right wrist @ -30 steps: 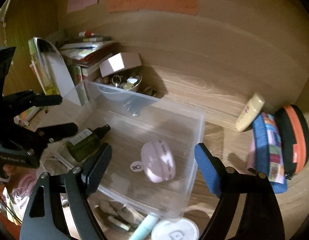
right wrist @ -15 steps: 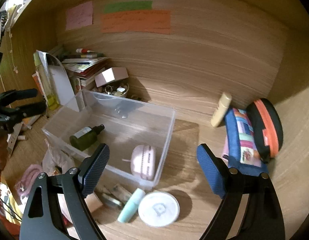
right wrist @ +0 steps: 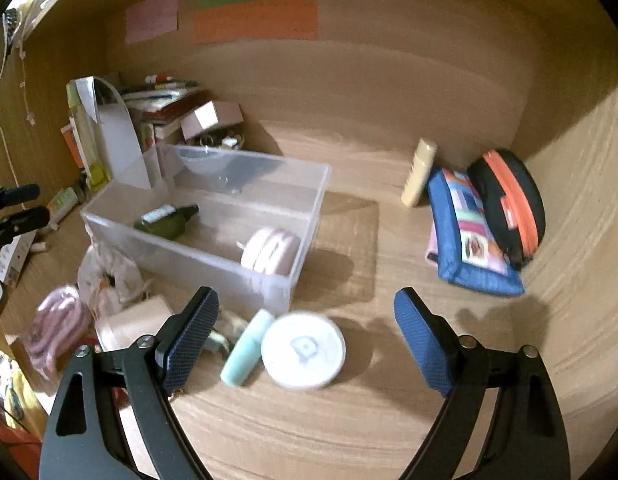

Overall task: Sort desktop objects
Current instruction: 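Withdraw both grippers from the bin toward the remaining items, then grasp the bagged pink rope with the left gripper while the right gripper grasps the white round container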

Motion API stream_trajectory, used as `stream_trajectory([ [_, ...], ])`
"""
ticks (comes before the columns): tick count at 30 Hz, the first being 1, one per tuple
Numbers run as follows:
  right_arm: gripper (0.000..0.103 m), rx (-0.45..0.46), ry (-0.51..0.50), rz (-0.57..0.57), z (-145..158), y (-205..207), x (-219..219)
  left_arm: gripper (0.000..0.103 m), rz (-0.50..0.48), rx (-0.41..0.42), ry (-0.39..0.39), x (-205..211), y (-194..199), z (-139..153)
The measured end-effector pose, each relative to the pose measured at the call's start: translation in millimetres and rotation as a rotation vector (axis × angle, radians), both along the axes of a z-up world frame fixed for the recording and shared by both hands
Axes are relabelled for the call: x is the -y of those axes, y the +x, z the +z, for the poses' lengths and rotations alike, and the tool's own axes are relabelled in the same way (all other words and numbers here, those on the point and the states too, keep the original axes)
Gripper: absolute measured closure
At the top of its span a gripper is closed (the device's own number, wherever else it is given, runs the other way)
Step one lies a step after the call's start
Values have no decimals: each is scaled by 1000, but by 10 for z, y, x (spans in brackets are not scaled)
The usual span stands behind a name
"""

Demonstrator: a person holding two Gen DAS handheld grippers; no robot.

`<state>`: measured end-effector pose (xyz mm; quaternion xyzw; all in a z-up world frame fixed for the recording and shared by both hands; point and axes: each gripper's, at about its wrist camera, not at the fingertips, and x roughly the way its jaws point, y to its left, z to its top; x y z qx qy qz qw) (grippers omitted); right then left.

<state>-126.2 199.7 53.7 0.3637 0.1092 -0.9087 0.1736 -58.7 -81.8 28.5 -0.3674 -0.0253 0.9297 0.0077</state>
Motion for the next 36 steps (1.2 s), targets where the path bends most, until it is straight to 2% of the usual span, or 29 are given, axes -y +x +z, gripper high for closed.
stream_trajectory([
  [9, 15, 84, 16, -48, -345, -6, -143, 5, 0, 149, 10, -66, 287, -527],
  [21, 15, 205, 55, -52, -760, -233, -113, 5, -17, 262, 98, -123, 371, -835],
  [24, 15, 223, 52, -50, -810, -288, -99, 5, -10, 261, 95, -140, 357, -854],
  [33, 15, 210, 9, -50, -850, -339, -62, 2, 26, 210, -40, -228, 351, -949],
  [36, 18, 202, -28, -40, -833, -337, -93, 2, 73, 174, -47, -209, 350, -967],
])
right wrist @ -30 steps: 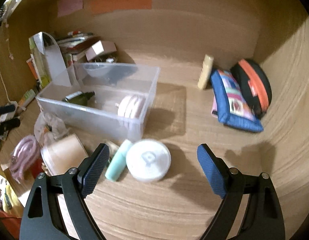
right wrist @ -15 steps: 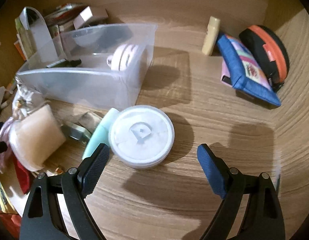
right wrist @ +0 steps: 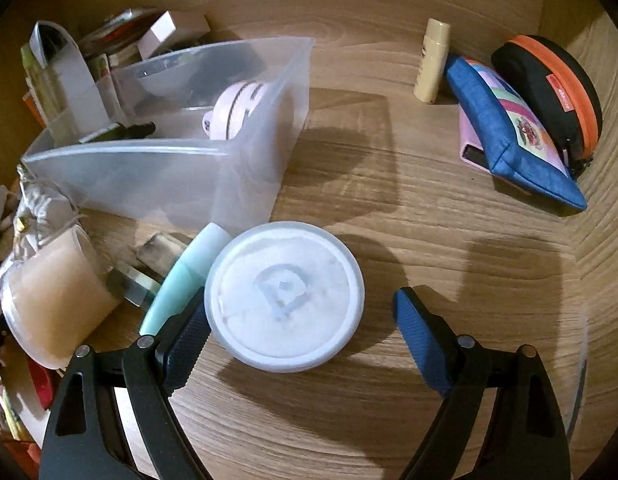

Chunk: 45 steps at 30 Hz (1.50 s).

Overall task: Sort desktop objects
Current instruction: 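Grasp the bagged pink rope with the left gripper while the right gripper grasps the white round container, then lift and carry the rope bag and white container over the clear bin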

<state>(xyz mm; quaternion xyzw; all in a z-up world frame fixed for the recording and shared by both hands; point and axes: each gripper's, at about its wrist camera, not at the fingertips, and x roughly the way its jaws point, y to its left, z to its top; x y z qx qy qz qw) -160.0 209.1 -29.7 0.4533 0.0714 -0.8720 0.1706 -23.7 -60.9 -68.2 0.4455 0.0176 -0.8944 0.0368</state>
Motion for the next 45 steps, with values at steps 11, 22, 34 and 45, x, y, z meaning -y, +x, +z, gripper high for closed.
stream_trajectory([
  [11, 40, -12, -58, 14, 42, 51, -45, 36, 19, -39, 9, 16, 20, 39],
  [22, 40, -82, -127, -7, 368, 193, -169, 37, 111, -132, 69, 373, 136, 352],
  [34, 40, -186, -156, 54, 748, 311, -11, 41, 82, -263, 121, 307, 32, 740],
  [45, 40, -226, -178, 85, 934, 232, 57, 41, 60, -374, 158, 348, -133, 1157],
])
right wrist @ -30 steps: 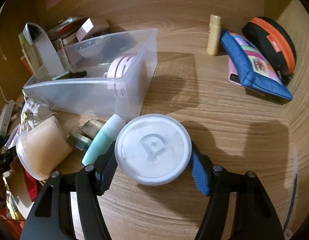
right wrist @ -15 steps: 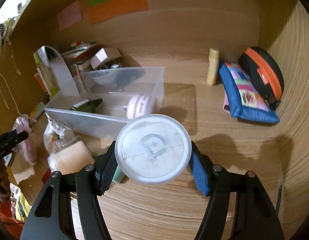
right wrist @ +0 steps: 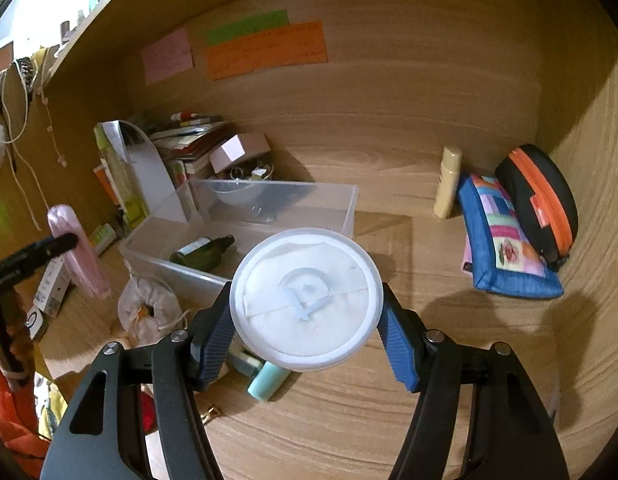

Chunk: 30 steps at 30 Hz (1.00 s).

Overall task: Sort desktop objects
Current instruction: 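Lift and carry the rope bag and white container over the clear bin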

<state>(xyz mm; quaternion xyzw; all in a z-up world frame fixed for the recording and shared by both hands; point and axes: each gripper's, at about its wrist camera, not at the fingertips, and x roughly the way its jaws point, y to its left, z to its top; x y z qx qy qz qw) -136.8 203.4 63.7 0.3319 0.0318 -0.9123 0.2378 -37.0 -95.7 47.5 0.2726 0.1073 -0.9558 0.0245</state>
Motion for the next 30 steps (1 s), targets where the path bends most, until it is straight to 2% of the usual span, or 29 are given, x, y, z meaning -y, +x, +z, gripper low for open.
stream_trajectory([
  [7, 40, 16, -36, 4, -6, -139, 78, 41, -18, -31, -7, 33, -181, 202],
  [17, 40, -9, -21, 23, 67, -248, 266, 41, -80, -83, -34, -97, -410, 377],
  [30, 40, 21, -21, 55, -17, -497, 496, 41, -141, -3, -60, -274, -844, 255],
])
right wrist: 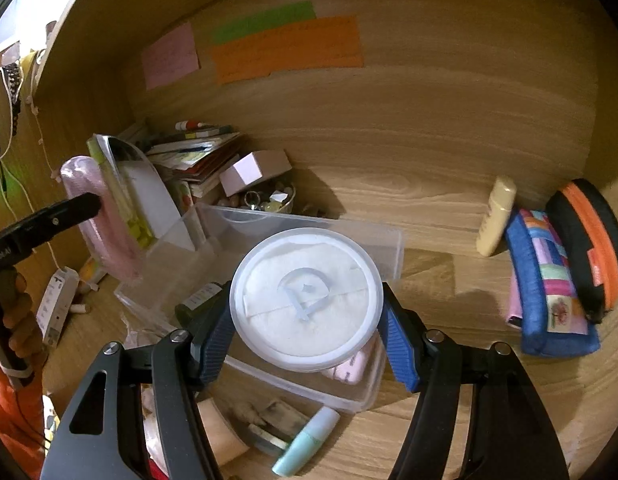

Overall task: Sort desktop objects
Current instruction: 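Lift and carry the rope bag and white container over the clear bin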

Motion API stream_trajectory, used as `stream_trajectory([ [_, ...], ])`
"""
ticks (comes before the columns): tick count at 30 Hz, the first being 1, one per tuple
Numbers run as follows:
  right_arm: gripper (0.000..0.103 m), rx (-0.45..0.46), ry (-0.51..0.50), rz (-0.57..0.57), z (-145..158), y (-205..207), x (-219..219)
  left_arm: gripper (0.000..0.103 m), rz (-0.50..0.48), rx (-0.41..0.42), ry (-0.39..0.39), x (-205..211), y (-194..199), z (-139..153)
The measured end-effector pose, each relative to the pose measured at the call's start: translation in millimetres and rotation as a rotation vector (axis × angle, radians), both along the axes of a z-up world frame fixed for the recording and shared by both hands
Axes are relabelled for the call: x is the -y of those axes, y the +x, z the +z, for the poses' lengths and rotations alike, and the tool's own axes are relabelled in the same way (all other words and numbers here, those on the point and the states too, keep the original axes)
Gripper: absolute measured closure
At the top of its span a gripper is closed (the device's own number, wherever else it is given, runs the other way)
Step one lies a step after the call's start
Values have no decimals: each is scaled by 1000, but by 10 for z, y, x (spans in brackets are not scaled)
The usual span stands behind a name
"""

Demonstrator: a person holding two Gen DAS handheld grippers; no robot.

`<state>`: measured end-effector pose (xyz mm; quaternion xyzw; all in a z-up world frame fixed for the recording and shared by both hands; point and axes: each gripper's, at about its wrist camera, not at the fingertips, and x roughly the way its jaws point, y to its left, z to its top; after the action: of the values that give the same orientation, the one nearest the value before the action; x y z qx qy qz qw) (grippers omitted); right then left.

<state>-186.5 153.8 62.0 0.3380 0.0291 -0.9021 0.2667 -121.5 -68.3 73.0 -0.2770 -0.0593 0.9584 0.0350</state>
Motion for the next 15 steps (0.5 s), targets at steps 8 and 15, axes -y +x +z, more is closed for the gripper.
stream_trajectory([
  [8, 40, 36, 46, 48, -155, -108, 222, 41, -22, 78, -23, -82, -238, -245],
  [15, 40, 60, 102, 90, -297, -181, 422, 41, -35, 128, -39, -177, -444, -421],
])
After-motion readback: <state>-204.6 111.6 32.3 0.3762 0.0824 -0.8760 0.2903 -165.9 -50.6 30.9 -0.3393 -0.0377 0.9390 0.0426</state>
